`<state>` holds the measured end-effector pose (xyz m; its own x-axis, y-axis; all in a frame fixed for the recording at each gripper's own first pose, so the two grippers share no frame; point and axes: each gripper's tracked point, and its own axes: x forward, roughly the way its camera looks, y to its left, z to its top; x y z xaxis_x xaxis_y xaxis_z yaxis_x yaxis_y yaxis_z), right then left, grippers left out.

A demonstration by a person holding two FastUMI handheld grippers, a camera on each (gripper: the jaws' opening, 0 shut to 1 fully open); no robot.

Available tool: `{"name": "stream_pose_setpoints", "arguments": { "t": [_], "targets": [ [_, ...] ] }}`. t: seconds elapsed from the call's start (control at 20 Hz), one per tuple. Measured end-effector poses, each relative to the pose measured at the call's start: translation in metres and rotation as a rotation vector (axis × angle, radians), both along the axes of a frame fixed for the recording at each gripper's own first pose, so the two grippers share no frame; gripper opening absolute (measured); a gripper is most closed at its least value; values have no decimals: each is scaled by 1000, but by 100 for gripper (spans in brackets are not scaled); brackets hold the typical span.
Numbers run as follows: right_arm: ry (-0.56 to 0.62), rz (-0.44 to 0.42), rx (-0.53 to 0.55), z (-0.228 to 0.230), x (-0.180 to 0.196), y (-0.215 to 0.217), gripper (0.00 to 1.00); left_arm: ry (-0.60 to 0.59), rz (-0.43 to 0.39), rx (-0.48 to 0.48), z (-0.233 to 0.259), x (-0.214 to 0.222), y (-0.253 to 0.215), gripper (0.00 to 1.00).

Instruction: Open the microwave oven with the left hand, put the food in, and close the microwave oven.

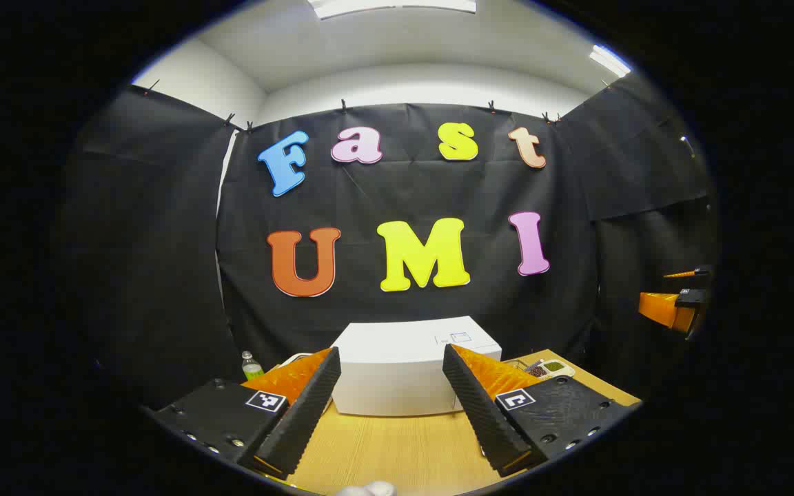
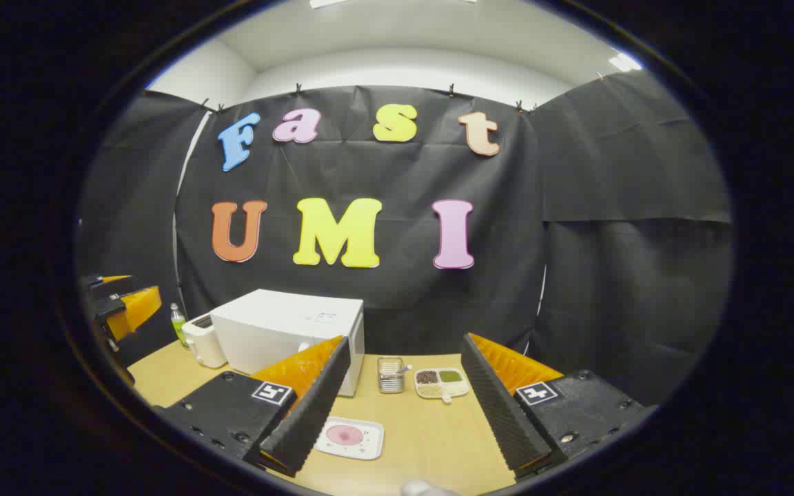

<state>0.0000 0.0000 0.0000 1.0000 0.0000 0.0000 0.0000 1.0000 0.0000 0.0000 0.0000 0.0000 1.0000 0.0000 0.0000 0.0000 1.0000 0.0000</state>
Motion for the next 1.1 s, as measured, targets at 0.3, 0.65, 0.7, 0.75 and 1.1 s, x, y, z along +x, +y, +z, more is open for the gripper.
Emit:
{"name": "stream_pose_setpoints", "arguments": {
  "t": [0.3,0.65,0.7,0.75,1.1],
  "targets": [
    [5,3,-1,-2,-2,-2,100,8,12,2,-3,-1,3,95],
    [3,7,1,1,-4,-5,100,13,8,3,-10,8,-3,95],
    [3,10,3,2,-5,-5,100,13,5,-4,-13,10,-5,95],
    [5,12,5,3,-5,-5,100,8,-5,-11,-15,14,-10,95],
    [20,0,3,11,-2,-17,100,3,-69,-4,-56,51,-54,95]
  ]
}}
